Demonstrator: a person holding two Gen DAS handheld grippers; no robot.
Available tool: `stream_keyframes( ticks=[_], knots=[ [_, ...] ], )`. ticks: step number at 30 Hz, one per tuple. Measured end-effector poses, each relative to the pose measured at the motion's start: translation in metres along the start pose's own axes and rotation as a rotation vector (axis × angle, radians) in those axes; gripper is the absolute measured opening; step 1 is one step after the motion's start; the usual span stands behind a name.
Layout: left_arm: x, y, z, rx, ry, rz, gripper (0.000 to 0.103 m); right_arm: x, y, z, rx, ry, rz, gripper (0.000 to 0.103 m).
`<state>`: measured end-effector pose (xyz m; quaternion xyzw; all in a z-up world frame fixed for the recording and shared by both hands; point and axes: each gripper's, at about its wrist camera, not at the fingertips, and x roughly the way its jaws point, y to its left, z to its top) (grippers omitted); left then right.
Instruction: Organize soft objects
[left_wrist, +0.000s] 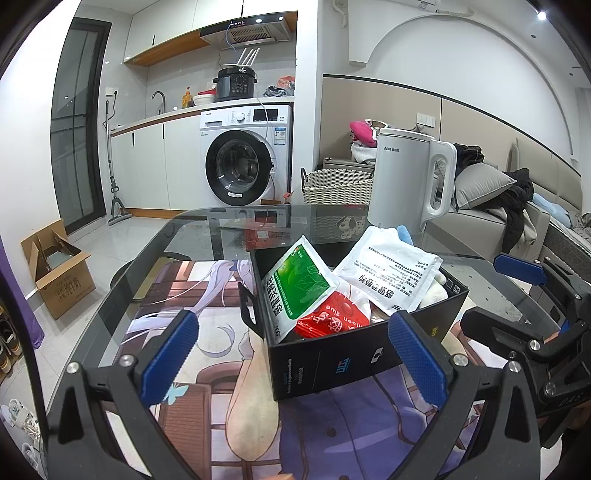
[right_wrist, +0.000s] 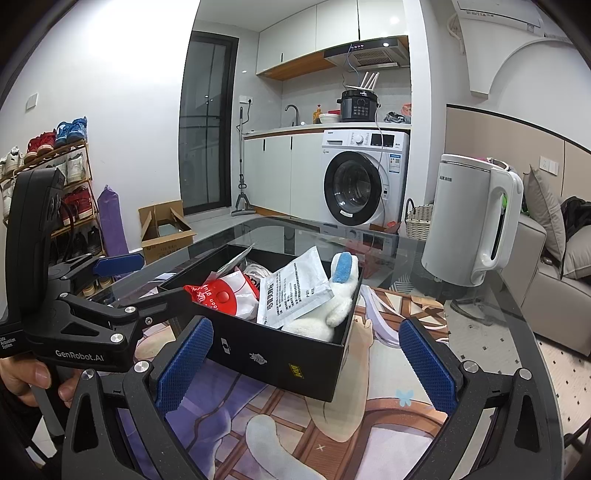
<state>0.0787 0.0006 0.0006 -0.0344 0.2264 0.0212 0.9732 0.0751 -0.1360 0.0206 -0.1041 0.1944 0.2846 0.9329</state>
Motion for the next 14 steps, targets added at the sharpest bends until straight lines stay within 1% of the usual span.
stream_keyframes(
  ticks=[14],
  knots=[
    [0.0004, -0.0008, 0.0014, 0.002, -0.001, 0.0, 0.103, 0.0001, 0.0006, -0.0003, 0.0, 0.0, 0.0, 0.102]
  ],
)
